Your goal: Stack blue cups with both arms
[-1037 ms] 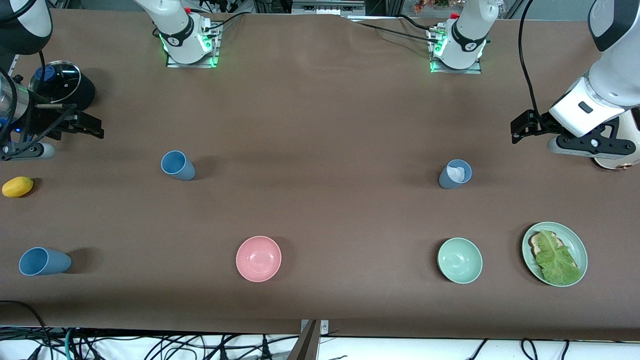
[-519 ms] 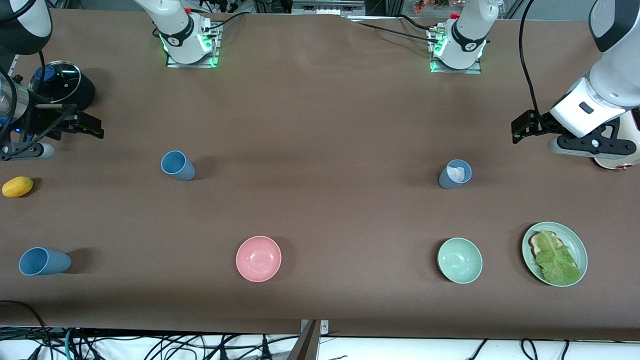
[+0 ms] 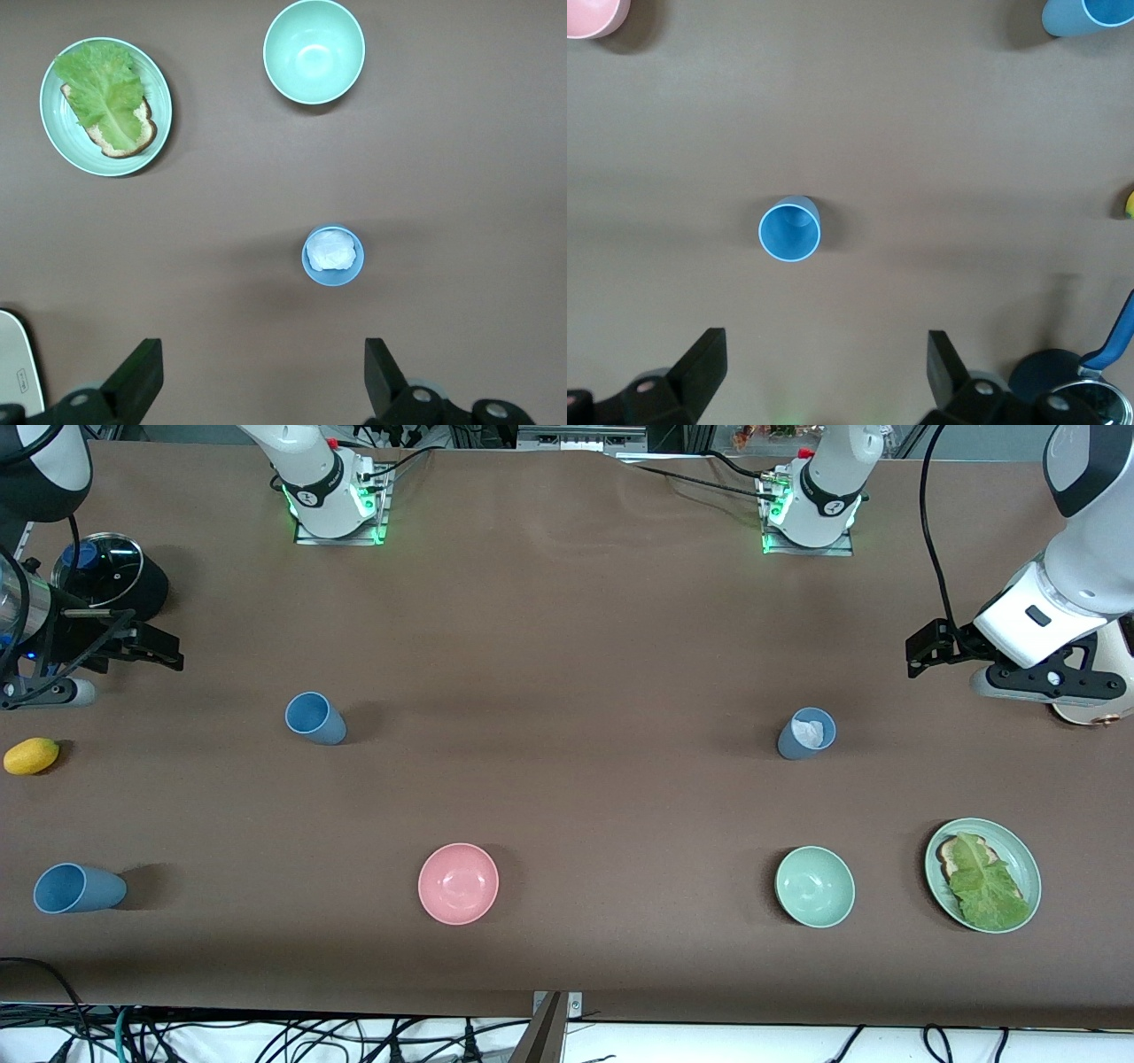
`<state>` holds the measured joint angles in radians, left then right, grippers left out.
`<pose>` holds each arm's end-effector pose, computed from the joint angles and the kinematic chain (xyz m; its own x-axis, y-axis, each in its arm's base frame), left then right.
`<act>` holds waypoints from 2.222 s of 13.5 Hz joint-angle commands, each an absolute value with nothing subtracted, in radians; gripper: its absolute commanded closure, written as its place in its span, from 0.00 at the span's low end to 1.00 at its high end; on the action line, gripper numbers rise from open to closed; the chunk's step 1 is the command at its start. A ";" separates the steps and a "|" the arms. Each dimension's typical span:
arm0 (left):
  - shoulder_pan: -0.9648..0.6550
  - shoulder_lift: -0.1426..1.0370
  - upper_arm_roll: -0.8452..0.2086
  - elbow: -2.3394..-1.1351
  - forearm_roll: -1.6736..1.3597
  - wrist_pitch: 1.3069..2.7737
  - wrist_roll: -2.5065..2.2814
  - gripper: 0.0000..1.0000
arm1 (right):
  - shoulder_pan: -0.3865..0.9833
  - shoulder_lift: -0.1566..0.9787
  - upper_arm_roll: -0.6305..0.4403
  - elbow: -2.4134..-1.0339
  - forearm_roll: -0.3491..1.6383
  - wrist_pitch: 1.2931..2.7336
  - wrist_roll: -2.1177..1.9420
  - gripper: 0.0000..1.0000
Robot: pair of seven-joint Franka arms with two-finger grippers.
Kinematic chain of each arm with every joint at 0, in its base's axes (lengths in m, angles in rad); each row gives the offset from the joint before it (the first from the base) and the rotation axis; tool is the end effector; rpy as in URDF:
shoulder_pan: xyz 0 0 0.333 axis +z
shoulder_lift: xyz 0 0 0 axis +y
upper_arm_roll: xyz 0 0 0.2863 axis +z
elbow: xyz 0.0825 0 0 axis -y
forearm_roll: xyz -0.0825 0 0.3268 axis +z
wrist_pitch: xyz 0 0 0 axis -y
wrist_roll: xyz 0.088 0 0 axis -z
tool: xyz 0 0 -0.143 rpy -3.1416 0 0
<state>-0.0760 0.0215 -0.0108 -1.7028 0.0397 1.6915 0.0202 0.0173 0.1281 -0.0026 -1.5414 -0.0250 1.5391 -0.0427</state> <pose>0.5060 -0.0388 0.5033 0.9932 -0.1115 -0.0337 -0.1128 -0.9929 -0.0383 0.5204 0.0041 0.5031 0.9898 0.0564 -0.1310 0.0595 -0.9980 0.0196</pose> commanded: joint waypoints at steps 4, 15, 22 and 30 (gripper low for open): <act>-0.094 0.015 -0.031 -1.664 0.034 1.686 0.031 0.00 | 0.014 0.129 -0.003 -1.534 -0.018 1.526 -0.046 0.00; -0.086 0.017 -0.040 -1.660 0.035 1.684 0.035 0.00 | 0.014 0.129 -0.003 -1.534 -0.017 1.525 -0.046 0.00; -0.094 0.017 -0.049 -1.658 0.034 1.684 0.034 0.00 | 0.014 0.129 -0.003 -1.534 -0.018 1.525 -0.046 0.00; -0.092 0.017 -0.052 -1.658 0.035 1.677 0.043 0.00 | 0.017 0.144 -0.002 -1.540 -0.018 1.525 -0.054 0.00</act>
<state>-0.0920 0.0203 -0.0543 -1.6710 0.0392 1.6920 0.0232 0.0173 0.1305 -0.0027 -1.5428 -0.0250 1.5364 -0.0436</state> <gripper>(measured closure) 0.000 0.000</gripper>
